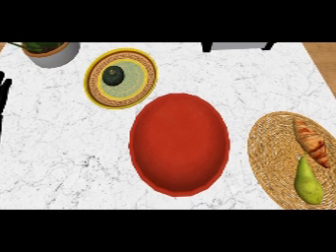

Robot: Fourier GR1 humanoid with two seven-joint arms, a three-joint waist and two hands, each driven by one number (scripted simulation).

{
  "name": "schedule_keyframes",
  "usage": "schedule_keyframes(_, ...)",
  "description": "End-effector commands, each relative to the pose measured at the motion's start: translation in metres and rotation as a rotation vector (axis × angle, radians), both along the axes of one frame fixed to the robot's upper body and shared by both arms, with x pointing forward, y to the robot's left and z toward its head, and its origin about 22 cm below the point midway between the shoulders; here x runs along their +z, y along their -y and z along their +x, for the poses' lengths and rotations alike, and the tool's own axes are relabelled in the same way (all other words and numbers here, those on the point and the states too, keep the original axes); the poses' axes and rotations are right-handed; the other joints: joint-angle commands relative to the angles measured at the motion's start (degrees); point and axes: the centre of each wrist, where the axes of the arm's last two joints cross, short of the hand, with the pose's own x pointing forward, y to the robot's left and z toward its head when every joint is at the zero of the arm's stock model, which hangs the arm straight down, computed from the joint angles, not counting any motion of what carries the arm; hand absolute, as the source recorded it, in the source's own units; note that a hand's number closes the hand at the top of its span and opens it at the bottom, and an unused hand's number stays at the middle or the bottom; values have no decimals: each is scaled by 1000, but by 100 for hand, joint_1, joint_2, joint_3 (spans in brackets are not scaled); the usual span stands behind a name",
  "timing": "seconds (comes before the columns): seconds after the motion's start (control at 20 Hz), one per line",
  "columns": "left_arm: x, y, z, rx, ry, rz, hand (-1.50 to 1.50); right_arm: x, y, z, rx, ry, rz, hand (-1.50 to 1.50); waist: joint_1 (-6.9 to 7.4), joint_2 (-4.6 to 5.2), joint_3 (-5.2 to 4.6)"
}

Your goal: Pick the pear from the placemat and place it in the bowl

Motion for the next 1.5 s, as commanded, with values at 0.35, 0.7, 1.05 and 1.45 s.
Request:
schedule_keyframes(0.35, 7, 9, 0, -36, 5, -3, 0, 55, 7, -10, 0, -372, -483, -150, 197, 15, 13)
schedule_keyframes(0.7, -8, 11, 14, -52, 4, 14, 0, 51, 14, -5, -35, -420, -461, -150, 276, 47, 23)
schedule_keyframes(1.05, -2, 8, 17, -51, -8, -14, 0, 26, 28, 6, -44, -467, -463, -150, 295, 47, 23)
schedule_keyframes(1.45, 11, 28, 24, -52, 17, 4, 0, -11, 36, 22, -84, -494, -452, -150, 295, 45, 24)
